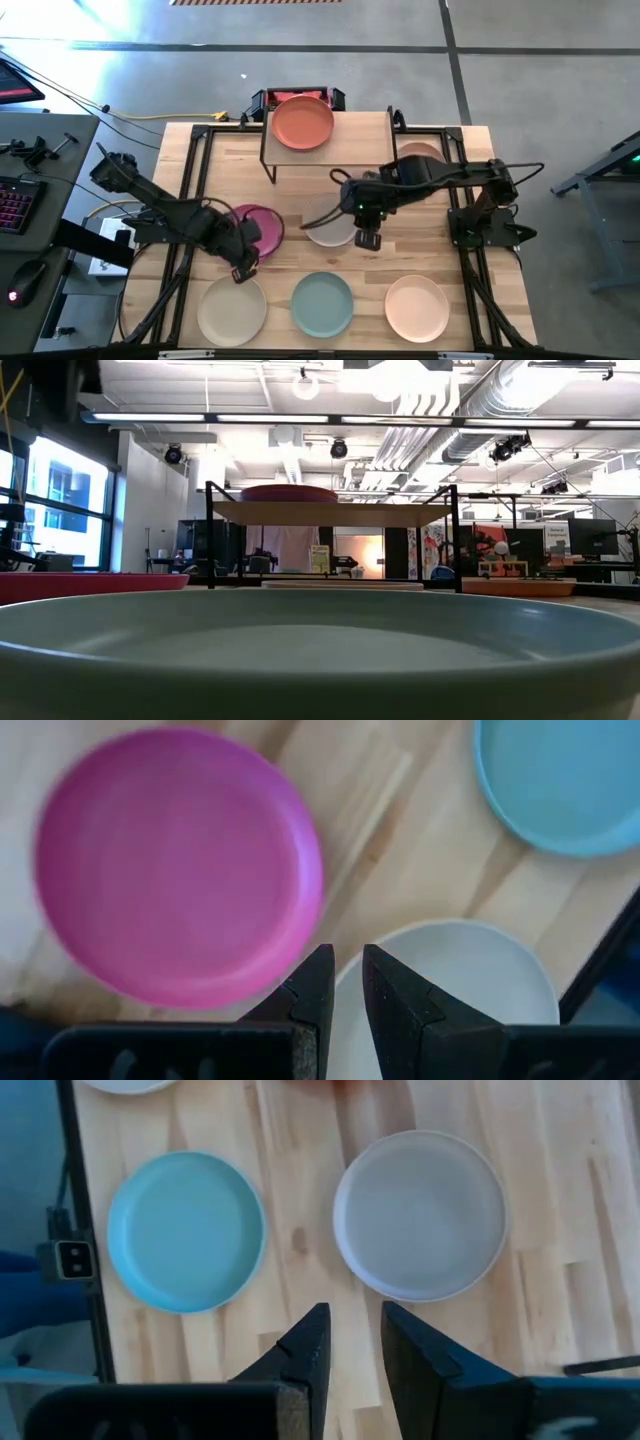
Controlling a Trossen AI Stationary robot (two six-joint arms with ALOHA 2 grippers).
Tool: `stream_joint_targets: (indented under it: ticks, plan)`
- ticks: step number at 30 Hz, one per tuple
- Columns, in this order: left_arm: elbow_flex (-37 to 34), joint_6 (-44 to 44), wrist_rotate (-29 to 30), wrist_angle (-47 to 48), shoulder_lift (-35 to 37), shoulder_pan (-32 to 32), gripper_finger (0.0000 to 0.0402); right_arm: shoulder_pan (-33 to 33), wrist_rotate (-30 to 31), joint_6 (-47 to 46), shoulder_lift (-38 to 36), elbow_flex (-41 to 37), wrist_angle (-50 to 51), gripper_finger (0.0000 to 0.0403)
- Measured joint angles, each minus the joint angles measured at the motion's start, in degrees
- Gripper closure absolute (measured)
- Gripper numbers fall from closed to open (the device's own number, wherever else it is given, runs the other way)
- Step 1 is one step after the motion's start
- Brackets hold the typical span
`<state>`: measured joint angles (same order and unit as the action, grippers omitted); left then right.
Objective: Place and stack plates onto a shelf
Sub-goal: Stack the gray plate on top of the orange plate on the shelf
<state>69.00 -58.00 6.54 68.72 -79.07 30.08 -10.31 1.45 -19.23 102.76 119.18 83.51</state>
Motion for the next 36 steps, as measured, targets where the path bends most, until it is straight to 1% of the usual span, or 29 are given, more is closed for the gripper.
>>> stream_joint_targets:
  ticks: [4, 10, 18, 23, 26, 31, 36]
  plan:
    - [-2.9, -2.0, -2.4, -2.4, 0.0, 2.7, 0.0357, -1.5, 0.0, -0.5, 0.0, 0.0, -2.1, 0.0331]
    - [-7.8, -8.8, -5.5, -3.6, 0.0, 6.5, 0.0357, -2.6, 0.0, -0.4, 0.0, 0.0, -5.0, 0.0331]
    - [-13.4, -15.4, -12.0, -3.9, 0.0, 11.1, 0.0357, -2.4, 0.1, -0.3, 0.0, 0.0, -5.1, 0.0331]
    - [-15.1, -20.1, -12.4, -4.6, 0.0, 13.5, 0.0357, -2.5, 2.3, -0.3, 0.0, 0.0, -5.1, 0.0331]
    - [-16.4, -22.2, -12.4, -5.5, 0.0, 14.5, 0.0357, -2.4, 2.6, -0.3, 0.0, 0.0, -5.1, 0.0331]
    - [-17.8, -23.0, -12.7, -6.0, 0.0, 15.1, 0.0357, -2.4, 2.6, -0.3, 0.0, 0.0, -5.1, 0.0331]
    - [-17.8, -23.5, -15.0, -6.2, 0.0, 15.1, 0.0354, -2.4, 2.7, -0.3, 0.0, 0.0, -5.1, 0.0331]
